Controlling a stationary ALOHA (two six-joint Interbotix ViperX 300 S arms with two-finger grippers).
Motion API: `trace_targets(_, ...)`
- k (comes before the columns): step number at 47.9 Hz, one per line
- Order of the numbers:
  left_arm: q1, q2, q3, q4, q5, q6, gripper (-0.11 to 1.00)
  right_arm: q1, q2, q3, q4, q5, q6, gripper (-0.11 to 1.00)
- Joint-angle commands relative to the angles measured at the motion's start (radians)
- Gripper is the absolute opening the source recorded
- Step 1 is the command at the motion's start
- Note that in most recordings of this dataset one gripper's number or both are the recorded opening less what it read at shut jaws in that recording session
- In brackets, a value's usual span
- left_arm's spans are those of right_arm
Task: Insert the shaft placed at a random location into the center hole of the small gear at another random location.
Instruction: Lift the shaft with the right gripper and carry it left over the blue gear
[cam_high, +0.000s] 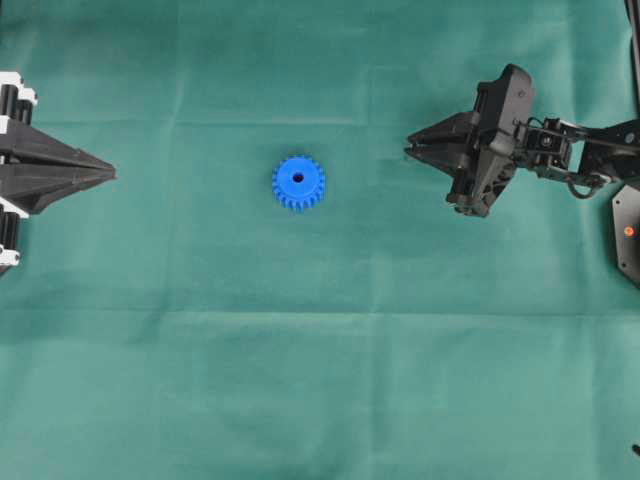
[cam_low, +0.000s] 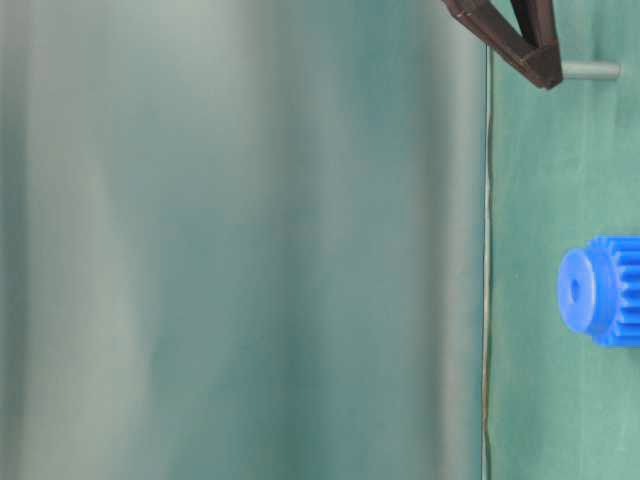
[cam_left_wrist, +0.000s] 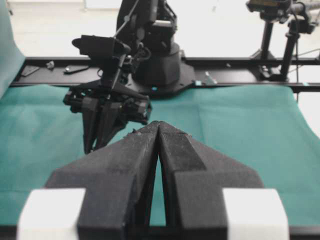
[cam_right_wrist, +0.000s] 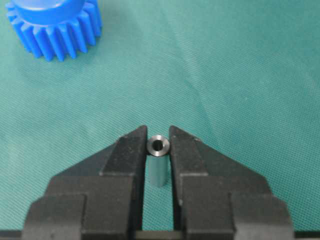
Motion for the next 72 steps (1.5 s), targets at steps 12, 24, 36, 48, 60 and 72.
trace_targets(12,-0.002,0.008,-0.025,0.003,-0.002,-0.002,0.00,-0.005,-0.011,-0.008,0.003,0.002,-0.012,0.13)
trace_targets(24,0.000,0.008,-0.026,0.003,-0.002,-0.003,0.00,-0.005,-0.106,-0.035,0.003,0.106,-0.011,0.13)
trace_targets(36,0.000,0.006,-0.026,0.003,-0.006,-0.005,0.00,-0.005,-0.253,-0.077,-0.003,0.302,-0.012,0.13)
trace_targets(48,0.000,0.008,-0.026,0.003,-0.003,-0.003,0.00,-0.005,-0.270,-0.077,-0.003,0.311,-0.012,0.13)
trace_targets(60,-0.002,0.008,-0.026,0.003,-0.003,-0.003,0.00,-0.002,-0.264,-0.084,-0.005,0.302,-0.011,0.13)
trace_targets(72,-0.002,0.008,-0.026,0.003,-0.006,-0.005,0.00,0.028,-0.215,-0.133,-0.003,0.298,-0.005,0.13)
